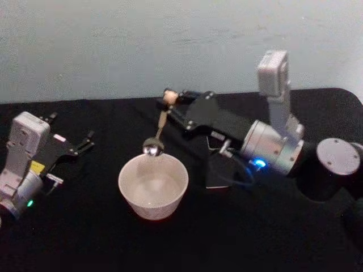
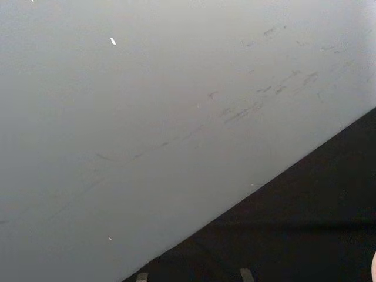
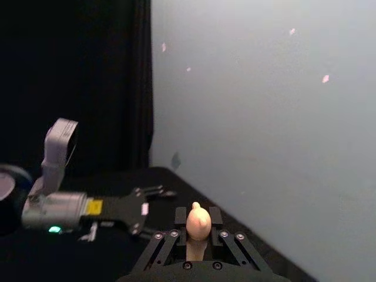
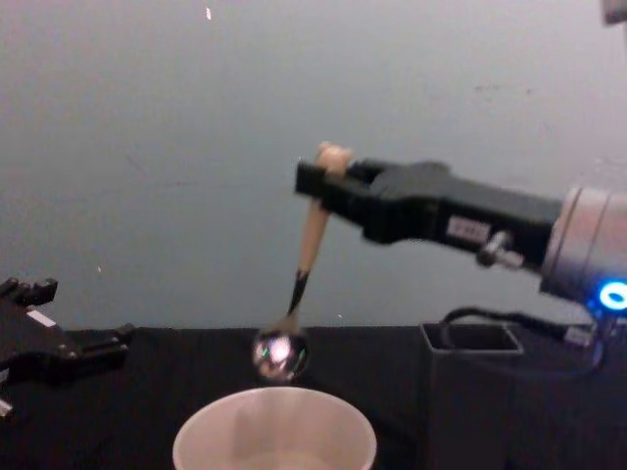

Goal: Pick up the stirring spoon with one hand, stir inside the cup, then place it back in its original position.

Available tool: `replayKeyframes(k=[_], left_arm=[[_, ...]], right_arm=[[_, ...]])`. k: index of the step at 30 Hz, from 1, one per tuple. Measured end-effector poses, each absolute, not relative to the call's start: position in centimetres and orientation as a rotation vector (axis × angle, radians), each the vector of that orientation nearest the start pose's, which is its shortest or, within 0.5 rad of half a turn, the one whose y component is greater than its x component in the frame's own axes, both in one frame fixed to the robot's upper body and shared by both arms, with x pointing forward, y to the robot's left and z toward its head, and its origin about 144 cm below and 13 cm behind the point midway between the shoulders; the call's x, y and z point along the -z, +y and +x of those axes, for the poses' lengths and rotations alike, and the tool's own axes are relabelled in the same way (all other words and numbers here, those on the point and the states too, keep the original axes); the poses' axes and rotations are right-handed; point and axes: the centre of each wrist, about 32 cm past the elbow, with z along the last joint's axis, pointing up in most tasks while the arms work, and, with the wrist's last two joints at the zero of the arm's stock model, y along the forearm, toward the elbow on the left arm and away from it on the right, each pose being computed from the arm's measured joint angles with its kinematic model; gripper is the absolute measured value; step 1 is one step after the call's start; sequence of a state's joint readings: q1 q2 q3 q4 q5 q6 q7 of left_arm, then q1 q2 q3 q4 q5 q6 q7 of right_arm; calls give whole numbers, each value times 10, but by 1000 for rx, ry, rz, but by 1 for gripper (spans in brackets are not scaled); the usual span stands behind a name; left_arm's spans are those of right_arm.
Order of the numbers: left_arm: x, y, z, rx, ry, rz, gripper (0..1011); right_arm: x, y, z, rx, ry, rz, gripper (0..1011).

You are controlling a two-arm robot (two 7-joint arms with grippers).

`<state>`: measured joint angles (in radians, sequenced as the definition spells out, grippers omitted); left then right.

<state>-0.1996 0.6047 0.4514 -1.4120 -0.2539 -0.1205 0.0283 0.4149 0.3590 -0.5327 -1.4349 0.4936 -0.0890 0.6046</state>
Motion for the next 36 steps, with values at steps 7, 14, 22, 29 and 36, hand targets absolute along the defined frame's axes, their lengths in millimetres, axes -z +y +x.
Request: replayKeyframes(k=[7,14,22,29,36], left_arm=[[-1140,310,489,-1248,-285,304,1001],[-1140,310,489,-1248,-285,304,1001],[-1140,310,489,-1248,-285,305,1001],[-1140,310,489,-1248,-285,304,1001],[-1140,310,489,-1248,-285,304,1001]], right_arm=[[-1190,-181,539,501,-124,43,214],[-1175,-174,543,517,-126,1,214],[-1163,-170,546,506,-104,-21,214],[-1158,-169,547,508,-98,-28,214],[-1157,-170,548,513,-101,-35,214]])
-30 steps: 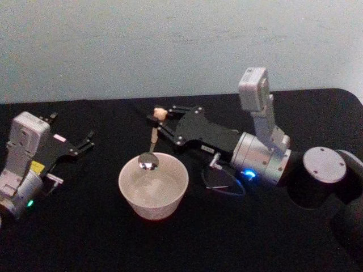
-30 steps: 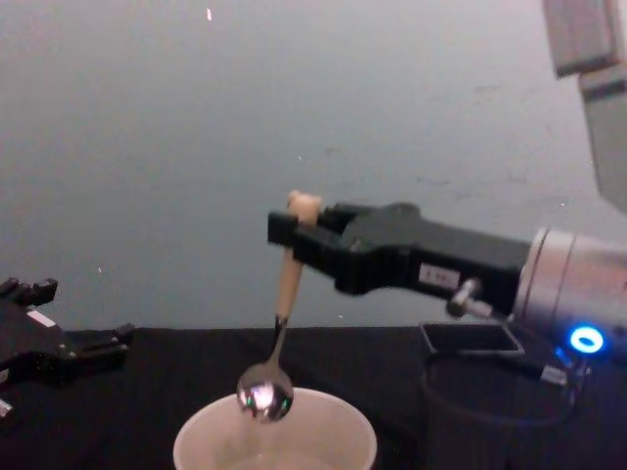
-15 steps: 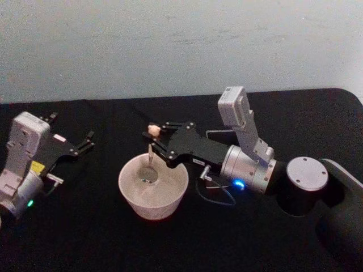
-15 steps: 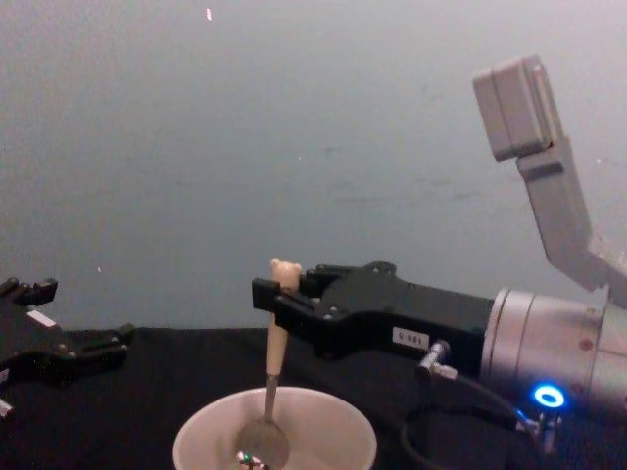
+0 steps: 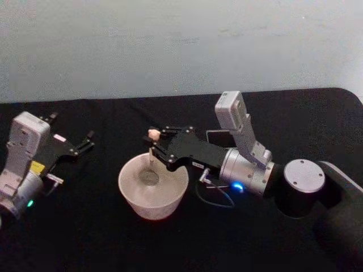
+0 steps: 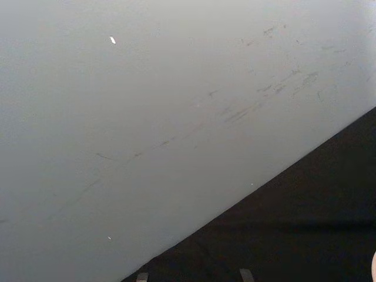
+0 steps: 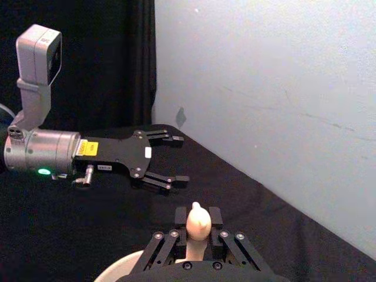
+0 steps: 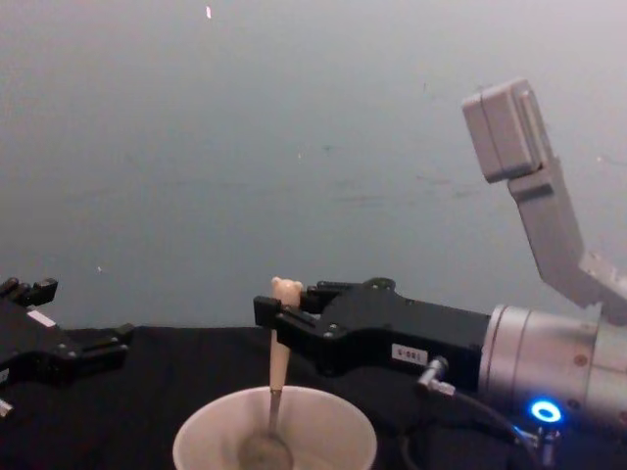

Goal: Pick up the stirring spoon with one hand, stir inside the cup, then place it back in its original position.

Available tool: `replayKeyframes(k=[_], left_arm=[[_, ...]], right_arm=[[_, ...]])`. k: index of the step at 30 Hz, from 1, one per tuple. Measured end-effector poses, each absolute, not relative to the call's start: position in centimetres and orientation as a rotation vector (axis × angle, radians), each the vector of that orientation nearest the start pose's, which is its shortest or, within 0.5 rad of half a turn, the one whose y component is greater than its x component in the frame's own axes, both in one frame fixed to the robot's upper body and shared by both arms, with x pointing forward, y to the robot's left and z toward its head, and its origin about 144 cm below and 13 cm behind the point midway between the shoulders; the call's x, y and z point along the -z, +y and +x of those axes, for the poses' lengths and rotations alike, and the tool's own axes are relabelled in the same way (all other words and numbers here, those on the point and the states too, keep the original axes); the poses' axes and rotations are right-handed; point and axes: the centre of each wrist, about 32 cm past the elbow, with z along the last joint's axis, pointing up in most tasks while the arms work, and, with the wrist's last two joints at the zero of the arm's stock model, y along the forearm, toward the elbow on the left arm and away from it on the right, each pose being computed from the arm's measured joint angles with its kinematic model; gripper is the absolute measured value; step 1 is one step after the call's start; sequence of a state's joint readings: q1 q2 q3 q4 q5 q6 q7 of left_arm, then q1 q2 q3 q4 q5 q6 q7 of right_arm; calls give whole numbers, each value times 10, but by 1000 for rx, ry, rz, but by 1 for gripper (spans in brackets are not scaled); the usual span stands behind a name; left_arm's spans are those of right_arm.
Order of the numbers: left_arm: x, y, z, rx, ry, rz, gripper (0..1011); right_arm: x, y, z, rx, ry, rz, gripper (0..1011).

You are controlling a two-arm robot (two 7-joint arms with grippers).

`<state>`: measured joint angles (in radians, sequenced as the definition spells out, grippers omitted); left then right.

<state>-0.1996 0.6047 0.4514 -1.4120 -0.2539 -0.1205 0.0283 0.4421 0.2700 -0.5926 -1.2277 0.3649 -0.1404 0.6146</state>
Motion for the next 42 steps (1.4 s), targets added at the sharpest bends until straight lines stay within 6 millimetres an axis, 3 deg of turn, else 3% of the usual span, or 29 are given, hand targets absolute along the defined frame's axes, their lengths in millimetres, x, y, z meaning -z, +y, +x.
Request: replayKeyframes(k=[21,31,42], left_arm=[[-1140,310,489,-1248,-285,304,1002],[-1140,310,489,-1248,-285,304,1001],[-1140,310,489,-1248,-285,304,1001]], right_arm=[[-1159,-194,530,511,-94,-53,214],[-1159,-182,522,454,-89,-49,214],[-1161,-163,532,436,-96,-40,214]])
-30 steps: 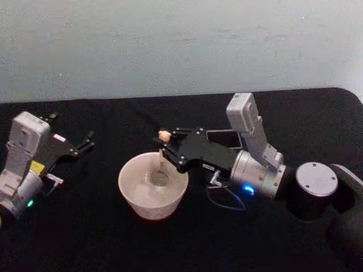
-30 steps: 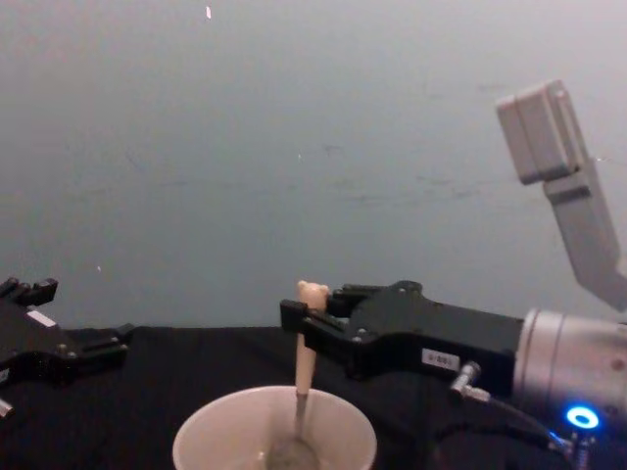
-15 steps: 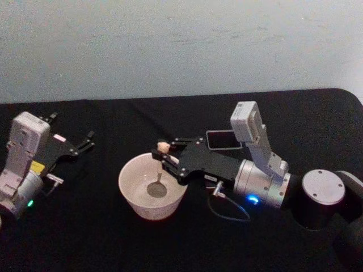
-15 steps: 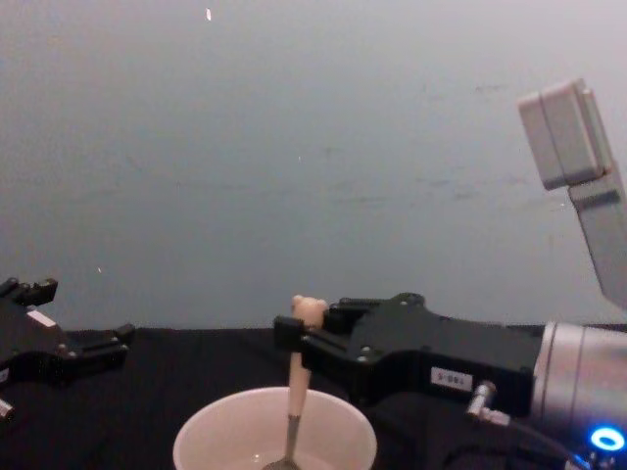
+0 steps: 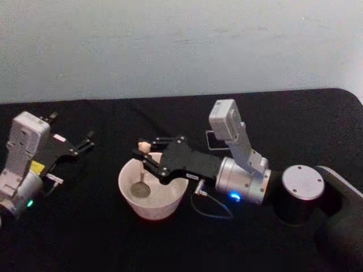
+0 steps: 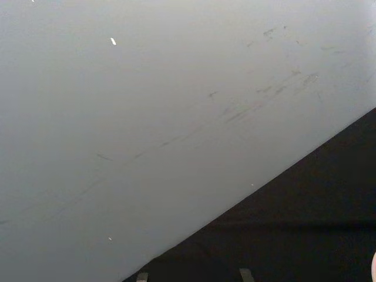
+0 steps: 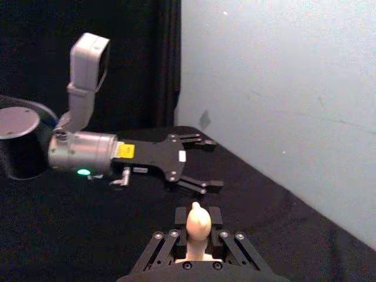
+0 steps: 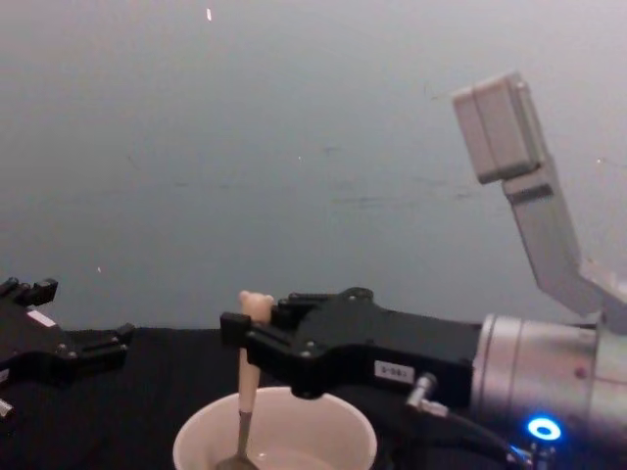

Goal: Pick up the stirring spoon with one hand, stir inside the cup, then place it back in its original position.

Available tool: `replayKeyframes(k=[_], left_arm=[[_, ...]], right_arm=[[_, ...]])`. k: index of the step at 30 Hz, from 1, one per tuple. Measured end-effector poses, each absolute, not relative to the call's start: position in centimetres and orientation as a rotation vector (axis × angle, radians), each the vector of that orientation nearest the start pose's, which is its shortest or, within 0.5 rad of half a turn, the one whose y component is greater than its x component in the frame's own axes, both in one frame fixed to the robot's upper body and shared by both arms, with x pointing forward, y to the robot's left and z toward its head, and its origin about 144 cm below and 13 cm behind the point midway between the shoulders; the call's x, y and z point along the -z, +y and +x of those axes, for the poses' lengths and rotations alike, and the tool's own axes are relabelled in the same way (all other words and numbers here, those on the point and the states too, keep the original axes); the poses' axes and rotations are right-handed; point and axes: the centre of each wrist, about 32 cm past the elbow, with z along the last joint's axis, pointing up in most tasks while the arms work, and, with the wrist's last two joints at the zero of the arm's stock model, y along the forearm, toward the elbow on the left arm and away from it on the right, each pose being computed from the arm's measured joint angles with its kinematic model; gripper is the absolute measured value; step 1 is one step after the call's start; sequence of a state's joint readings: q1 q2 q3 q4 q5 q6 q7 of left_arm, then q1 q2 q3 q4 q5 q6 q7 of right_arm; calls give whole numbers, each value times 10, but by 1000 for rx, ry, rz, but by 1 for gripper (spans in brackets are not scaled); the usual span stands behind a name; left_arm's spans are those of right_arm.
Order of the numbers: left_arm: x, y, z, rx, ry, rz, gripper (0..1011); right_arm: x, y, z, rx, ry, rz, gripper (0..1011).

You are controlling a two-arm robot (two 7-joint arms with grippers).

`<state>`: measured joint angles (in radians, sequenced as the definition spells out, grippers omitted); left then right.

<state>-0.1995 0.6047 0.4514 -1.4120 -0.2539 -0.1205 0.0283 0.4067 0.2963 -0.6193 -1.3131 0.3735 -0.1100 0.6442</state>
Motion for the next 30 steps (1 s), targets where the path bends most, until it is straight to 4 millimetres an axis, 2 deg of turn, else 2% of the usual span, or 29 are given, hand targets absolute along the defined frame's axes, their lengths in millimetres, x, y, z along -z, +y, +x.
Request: replayKeyframes(k=[7,13,23,30], left_arm=[[-1140,310,489,-1248,-285,305,1001],[-1140,310,489,-1248,-285,304,1001],[-1140,310,489,-1248,-285,304,1001],[-1140,310,489,-1248,-285,304,1001]], right_arm=[[-1162,-163,541,468,-107,-40,214],[-1163,-173,544,500,-114,-43,214],[-1163,-190,534,513,-112,-50,214],[-1165,-195,525,491,-104,-43,214]])
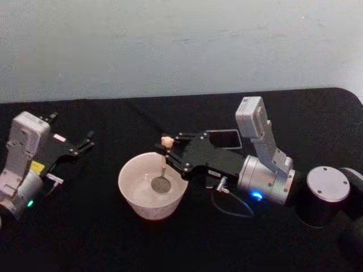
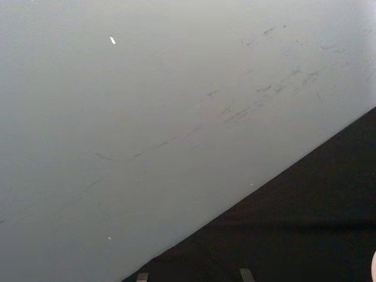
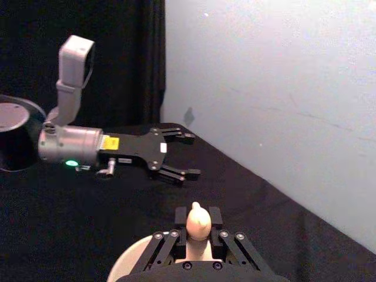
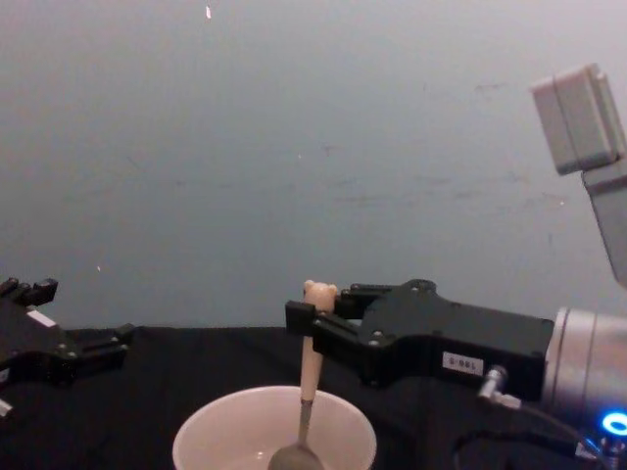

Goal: Pick up the stirring spoon with one hand, stir inside the cup, then place it back in its original position.

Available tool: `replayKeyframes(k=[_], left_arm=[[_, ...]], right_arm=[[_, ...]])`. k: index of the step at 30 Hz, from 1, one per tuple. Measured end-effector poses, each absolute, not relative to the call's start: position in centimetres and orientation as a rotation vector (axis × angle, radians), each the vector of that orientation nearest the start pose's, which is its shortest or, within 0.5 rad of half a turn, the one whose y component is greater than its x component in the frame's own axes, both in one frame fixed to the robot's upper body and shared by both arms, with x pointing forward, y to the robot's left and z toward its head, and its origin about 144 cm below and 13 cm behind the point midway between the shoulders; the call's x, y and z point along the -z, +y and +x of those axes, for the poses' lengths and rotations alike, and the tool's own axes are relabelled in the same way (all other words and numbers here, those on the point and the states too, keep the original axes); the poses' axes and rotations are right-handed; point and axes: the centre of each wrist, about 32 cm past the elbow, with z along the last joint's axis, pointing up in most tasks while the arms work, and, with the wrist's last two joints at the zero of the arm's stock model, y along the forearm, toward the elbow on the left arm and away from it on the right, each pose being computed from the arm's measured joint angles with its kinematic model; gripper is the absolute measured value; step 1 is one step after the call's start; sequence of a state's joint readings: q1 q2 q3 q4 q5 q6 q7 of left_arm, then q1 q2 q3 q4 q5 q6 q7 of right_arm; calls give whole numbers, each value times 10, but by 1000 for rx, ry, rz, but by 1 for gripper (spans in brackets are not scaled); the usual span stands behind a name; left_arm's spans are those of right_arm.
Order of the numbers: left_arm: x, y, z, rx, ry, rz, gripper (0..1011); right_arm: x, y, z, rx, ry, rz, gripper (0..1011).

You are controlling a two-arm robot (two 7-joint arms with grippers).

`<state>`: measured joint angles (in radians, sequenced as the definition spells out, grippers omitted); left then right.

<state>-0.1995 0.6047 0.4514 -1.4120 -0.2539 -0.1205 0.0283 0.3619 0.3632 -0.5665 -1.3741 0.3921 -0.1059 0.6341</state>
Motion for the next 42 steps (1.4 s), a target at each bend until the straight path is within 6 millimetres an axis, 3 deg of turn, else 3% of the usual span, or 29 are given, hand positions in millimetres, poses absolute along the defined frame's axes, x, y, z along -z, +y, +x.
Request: replayKeyframes(k=[8,22,42], left_arm=[[-1140,310,489,-1248,-285,304,1001],[-1140,310,489,-1248,-285,304,1001],[-1140,310,489,-1248,-285,304,1001]], right_arm=[[-1164,-187,520,444,-98,-53,214],[-1164,-163,534,426,-112,-44,214],[-1166,-186,539,510,-126,-53,214]])
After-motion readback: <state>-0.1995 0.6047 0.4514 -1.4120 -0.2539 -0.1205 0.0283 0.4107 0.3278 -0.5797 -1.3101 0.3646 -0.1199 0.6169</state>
